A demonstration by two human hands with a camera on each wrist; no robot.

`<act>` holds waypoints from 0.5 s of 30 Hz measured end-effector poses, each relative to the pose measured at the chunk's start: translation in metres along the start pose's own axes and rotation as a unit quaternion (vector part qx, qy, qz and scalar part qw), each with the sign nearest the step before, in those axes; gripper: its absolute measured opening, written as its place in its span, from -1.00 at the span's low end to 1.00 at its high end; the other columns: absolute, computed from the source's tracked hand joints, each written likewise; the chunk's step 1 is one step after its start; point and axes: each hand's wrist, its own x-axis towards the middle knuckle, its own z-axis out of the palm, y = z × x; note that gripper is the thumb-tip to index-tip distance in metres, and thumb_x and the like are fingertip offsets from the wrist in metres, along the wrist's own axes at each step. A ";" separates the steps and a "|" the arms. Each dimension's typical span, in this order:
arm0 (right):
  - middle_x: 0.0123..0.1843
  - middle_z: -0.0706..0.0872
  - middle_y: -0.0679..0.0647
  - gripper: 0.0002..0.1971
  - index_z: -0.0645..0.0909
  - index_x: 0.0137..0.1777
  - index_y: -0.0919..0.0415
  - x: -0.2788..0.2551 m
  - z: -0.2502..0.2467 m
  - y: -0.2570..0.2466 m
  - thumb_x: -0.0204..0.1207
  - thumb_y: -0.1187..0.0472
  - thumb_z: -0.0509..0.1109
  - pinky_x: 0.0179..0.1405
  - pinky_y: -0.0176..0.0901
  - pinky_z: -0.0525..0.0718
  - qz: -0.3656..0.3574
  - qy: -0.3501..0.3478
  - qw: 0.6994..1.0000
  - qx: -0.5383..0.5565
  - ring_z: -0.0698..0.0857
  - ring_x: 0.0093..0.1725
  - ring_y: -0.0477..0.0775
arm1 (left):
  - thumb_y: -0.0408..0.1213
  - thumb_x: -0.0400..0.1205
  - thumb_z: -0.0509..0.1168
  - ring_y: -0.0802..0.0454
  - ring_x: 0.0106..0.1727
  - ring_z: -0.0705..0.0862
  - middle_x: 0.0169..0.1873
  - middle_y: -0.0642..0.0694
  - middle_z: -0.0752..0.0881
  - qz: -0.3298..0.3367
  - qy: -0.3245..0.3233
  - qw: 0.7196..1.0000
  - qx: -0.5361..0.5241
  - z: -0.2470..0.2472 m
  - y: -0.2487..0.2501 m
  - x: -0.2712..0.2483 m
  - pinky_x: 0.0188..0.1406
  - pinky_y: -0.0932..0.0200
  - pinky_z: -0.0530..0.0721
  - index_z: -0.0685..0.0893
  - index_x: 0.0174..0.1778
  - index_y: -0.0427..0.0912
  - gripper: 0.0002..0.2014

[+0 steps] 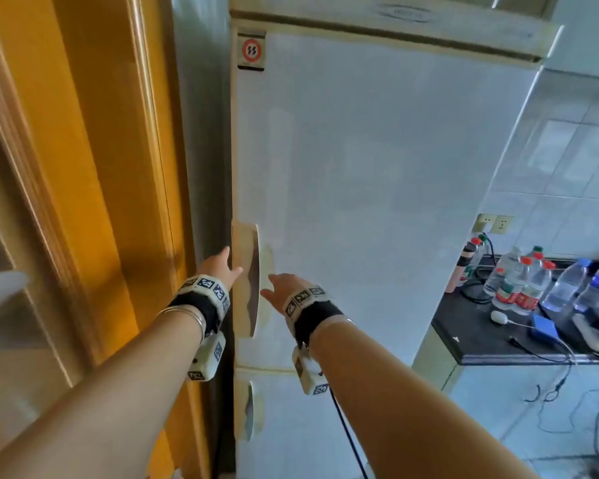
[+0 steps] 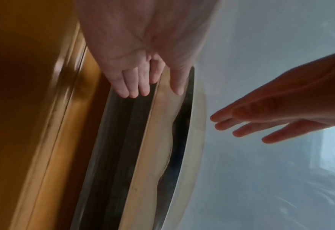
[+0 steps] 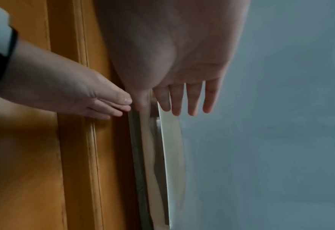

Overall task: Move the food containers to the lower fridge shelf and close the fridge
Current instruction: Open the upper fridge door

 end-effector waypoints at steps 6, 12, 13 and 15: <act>0.44 0.58 0.15 -0.54 0.29 0.56 0.09 0.030 0.001 -0.002 0.69 0.01 0.08 0.32 0.05 0.57 -0.012 0.009 0.998 0.064 0.61 0.37 0.20 | -0.13 0.68 0.18 -0.24 0.57 0.39 0.59 -0.19 0.34 -0.020 -0.001 1.000 -0.019 0.011 -0.003 0.022 0.47 -0.14 0.45 0.15 0.64 -0.13 -0.39; 0.15 0.72 0.17 -0.66 0.44 0.36 0.13 0.061 0.006 -0.015 0.61 0.09 0.23 0.15 0.06 0.72 0.031 0.036 0.981 0.186 0.74 0.07 0.18 | -0.13 0.64 0.25 -0.21 0.43 0.56 0.43 -0.20 0.57 0.010 -0.025 0.999 -0.024 0.014 -0.013 0.037 0.45 -0.13 0.50 0.36 0.53 -0.13 -0.48; 0.11 0.73 0.18 -0.69 0.45 0.33 0.16 0.063 0.006 -0.017 0.62 0.12 0.24 0.13 0.07 0.73 0.034 0.041 0.979 0.198 0.74 0.06 0.19 | -0.16 0.63 0.27 -0.20 0.44 0.56 0.43 -0.19 0.57 0.016 -0.030 0.999 -0.025 0.015 -0.016 0.038 0.47 -0.13 0.48 0.37 0.53 -0.13 -0.48; 0.05 0.74 0.19 -0.72 0.47 0.29 0.19 0.066 0.005 -0.020 0.63 0.15 0.24 0.10 0.01 0.73 0.034 0.058 0.977 0.203 0.75 0.06 0.21 | -0.21 0.62 0.29 -0.18 0.46 0.53 0.44 -0.17 0.57 0.028 -0.039 0.999 -0.025 0.015 -0.020 0.039 0.50 -0.13 0.44 0.38 0.52 -0.13 -0.48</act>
